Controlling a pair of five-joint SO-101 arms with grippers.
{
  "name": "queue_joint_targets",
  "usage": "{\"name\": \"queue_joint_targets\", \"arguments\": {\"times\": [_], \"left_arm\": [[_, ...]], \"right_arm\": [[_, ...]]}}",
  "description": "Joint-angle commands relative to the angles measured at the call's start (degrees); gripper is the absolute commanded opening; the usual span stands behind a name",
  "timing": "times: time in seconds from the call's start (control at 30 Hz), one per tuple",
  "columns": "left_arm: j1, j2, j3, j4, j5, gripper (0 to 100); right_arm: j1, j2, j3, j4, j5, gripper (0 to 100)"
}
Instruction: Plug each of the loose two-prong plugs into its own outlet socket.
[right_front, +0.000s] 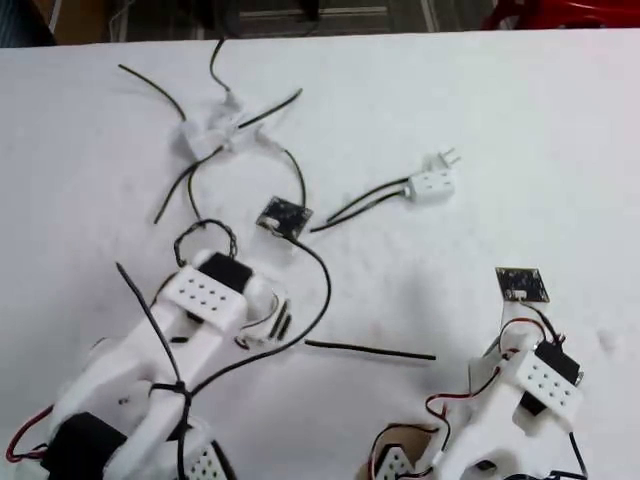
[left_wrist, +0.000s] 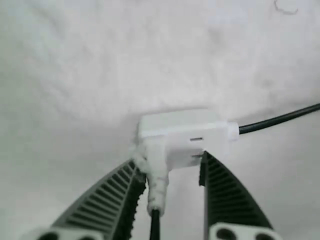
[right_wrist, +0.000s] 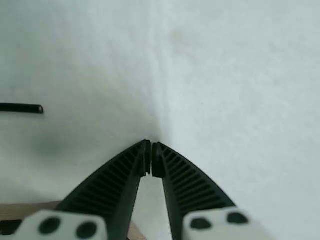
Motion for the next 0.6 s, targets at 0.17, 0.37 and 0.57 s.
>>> {"name": "queue_joint_targets", "arguments": {"times": [0.17,0.37,0.57], "left_arm": [[-2.6,-0.7,-12.1,8.0,-10.4,22],[-12.5,-0.7,-26.1,10.2,-15.0,22],[-23.5,-1.8,-41.8,21.1,-15.6,21]], "right_arm": [[0.3,-0.7,-0.3,-0.7,0.5,2.4],[0.0,-0.7,-0.6,-0.8,0.5,2.4],[-7.4,-0.7,-2.5,-0.4,0.5,2.4]]}}
